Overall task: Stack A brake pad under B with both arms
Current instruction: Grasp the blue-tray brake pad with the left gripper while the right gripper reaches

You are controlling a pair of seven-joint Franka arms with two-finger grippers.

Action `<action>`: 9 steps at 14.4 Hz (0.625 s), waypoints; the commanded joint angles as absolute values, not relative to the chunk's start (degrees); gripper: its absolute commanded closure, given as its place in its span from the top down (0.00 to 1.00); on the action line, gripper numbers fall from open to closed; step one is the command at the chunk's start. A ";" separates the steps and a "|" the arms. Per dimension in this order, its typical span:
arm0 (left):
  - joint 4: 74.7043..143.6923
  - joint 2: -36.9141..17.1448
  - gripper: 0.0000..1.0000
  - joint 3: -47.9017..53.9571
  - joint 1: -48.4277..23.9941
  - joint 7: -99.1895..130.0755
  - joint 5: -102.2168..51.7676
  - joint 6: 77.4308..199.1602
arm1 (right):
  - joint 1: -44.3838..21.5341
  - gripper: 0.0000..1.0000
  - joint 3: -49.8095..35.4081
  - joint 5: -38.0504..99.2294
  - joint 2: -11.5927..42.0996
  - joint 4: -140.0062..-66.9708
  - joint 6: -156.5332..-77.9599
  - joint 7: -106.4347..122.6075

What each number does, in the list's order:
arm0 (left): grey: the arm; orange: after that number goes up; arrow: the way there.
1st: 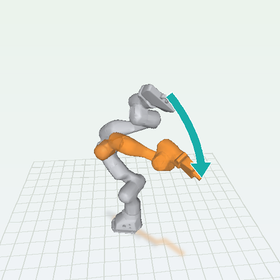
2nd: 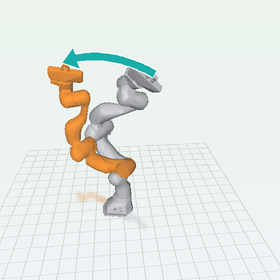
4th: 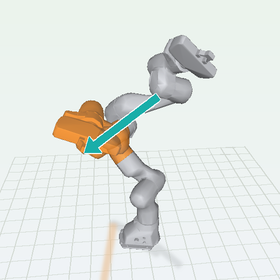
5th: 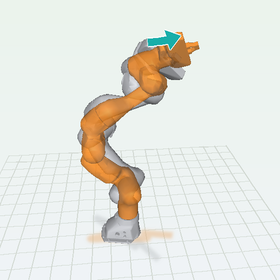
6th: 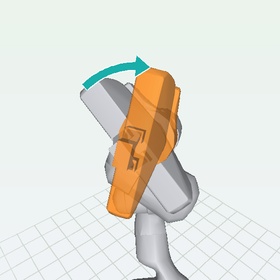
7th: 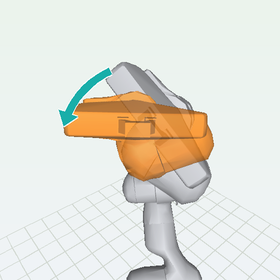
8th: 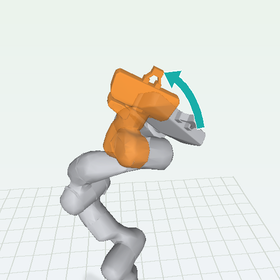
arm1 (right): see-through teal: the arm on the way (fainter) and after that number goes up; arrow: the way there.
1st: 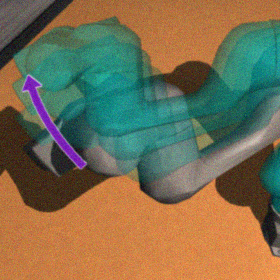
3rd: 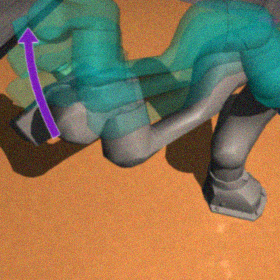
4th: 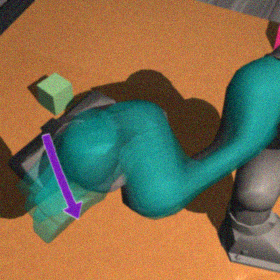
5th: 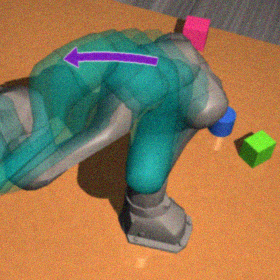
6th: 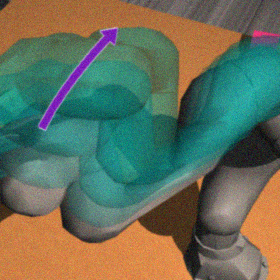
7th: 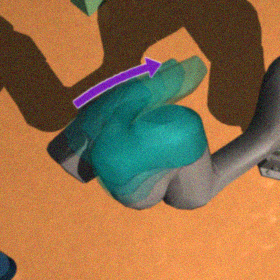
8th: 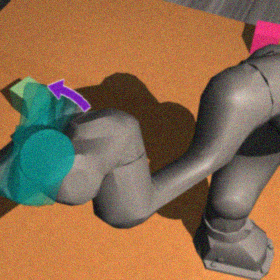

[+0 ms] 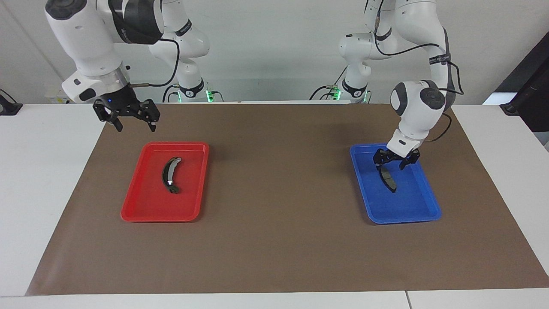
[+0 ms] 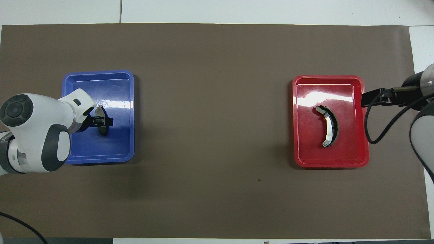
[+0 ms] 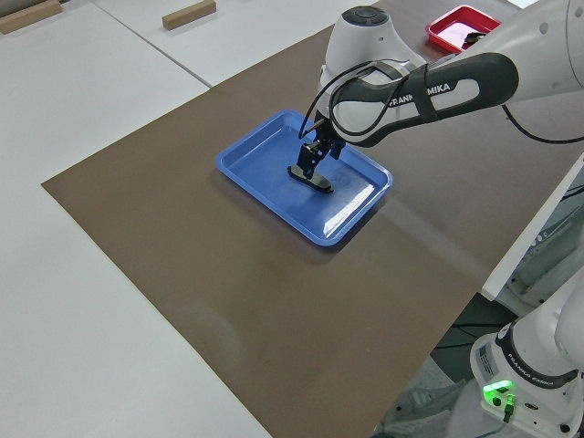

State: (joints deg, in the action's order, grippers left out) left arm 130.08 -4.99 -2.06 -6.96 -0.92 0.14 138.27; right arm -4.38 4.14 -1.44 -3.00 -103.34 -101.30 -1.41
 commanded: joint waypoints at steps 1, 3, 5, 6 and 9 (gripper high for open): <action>130.43 -8.86 0.89 -2.46 -7.03 -0.27 0.18 142.81 | -4.04 1.00 3.87 -0.79 -0.98 -110.02 -108.78 -0.35; 130.34 -9.40 0.75 -2.55 -7.21 -0.26 0.18 142.39 | -4.13 1.00 3.78 -0.88 -0.62 -117.65 -117.82 -0.09; 130.25 -9.14 0.44 -2.55 -7.21 0.00 0.18 141.86 | -4.13 1.00 3.78 -0.79 -0.44 -125.21 -127.74 0.87; 130.25 -8.97 0.30 -2.55 -7.03 0.00 0.18 141.86 | -4.13 1.00 3.78 -0.79 0.00 -127.25 -130.66 2.01; 129.73 -7.83 0.07 -2.55 -7.20 0.09 0.18 138.10 | -3.78 1.00 3.78 -0.79 0.87 -131.47 -135.52 4.65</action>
State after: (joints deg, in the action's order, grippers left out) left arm 129.74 -8.10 -2.36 -6.93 -0.54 0.09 140.56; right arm -4.41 4.10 -1.41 2.05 -128.44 -133.19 1.97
